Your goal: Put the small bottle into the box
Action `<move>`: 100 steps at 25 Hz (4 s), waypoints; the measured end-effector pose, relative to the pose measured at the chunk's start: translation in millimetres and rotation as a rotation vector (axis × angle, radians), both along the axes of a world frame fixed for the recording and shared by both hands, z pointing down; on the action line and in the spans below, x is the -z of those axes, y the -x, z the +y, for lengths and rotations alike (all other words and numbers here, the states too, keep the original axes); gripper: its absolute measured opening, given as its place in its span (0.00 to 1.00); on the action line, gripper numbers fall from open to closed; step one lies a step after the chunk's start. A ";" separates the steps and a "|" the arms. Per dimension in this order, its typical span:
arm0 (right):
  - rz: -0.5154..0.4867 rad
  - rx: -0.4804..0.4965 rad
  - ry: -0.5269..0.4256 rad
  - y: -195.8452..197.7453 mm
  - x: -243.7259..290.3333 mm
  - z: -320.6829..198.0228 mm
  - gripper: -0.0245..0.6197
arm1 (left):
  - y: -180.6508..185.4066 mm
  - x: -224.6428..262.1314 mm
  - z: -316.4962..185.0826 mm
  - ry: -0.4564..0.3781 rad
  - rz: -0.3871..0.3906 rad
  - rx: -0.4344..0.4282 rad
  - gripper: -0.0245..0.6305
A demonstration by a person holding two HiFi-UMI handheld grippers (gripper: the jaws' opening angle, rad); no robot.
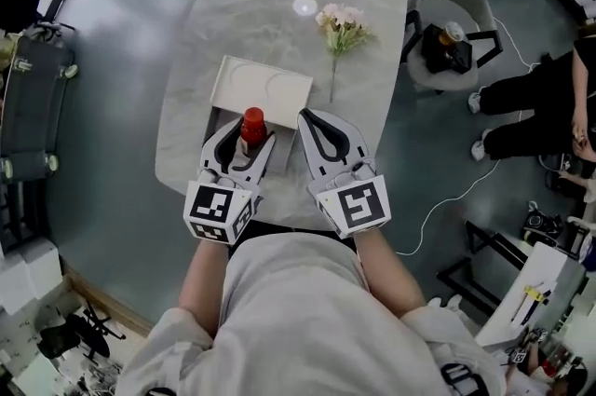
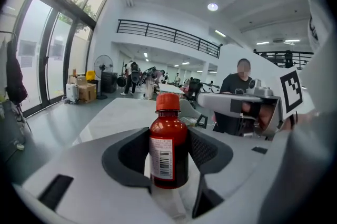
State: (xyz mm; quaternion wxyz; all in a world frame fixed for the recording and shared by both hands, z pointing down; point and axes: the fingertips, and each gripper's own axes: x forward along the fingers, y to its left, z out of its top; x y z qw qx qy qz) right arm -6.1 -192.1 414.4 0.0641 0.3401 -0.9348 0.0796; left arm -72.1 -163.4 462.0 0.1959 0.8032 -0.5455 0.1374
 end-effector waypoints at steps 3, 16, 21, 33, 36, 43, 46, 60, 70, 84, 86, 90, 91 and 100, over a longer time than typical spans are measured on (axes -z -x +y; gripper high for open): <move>0.010 0.029 0.034 11.8 -16.3 -1.5 0.08 | 5.9 -20.7 0.7 0.048 -0.006 0.015 0.40; 0.056 0.018 0.188 9.9 -91.0 -3.2 0.08 | 0.1 -120.0 10.3 0.284 -0.039 -0.075 0.40; 0.065 -0.004 0.220 3.8 -105.7 0.2 0.08 | 1.8 -156.4 19.1 0.396 -0.046 -0.066 0.40; 0.070 -0.047 0.233 -7.1 -110.8 3.4 0.08 | -7.7 -182.5 23.5 0.459 -0.052 -0.100 0.40; 0.069 -0.056 0.233 -8.3 -110.2 4.6 0.08 | -7.8 -191.7 26.3 0.493 -0.051 -0.100 0.40; 0.070 -0.074 0.238 -12.5 -113.1 6.1 0.08 | -10.1 -209.0 30.4 0.545 -0.077 -0.114 0.40; 0.072 -0.082 0.240 -13.8 -113.0 6.4 0.08 | -10.9 -216.7 33.6 0.572 -0.099 -0.130 0.40; 0.075 -0.132 0.242 -33.8 -112.8 6.4 0.08 | -17.4 -243.7 41.4 0.660 -0.192 -0.171 0.40; 0.073 -0.141 0.248 -43.1 -114.1 6.3 0.08 | -19.8 -251.9 40.0 0.693 -0.231 -0.165 0.40; 0.077 -0.150 0.240 -52.8 -109.8 9.0 0.08 | -18.6 -255.0 39.4 0.704 -0.269 -0.154 0.40; 0.077 -0.148 0.236 -51.8 -108.1 10.2 0.08 | -18.2 -255.0 39.7 0.702 -0.270 -0.150 0.40; 0.078 -0.141 0.234 -50.8 -107.7 14.5 0.08 | -18.6 -254.8 39.3 0.695 -0.273 -0.146 0.40; 0.076 -0.141 0.233 -50.7 -107.1 14.9 0.08 | -18.8 -255.1 39.1 0.694 -0.273 -0.146 0.40; 0.085 -0.146 0.239 -53.2 -106.4 29.5 0.08 | -18.4 -249.9 40.6 0.662 -0.268 -0.142 0.40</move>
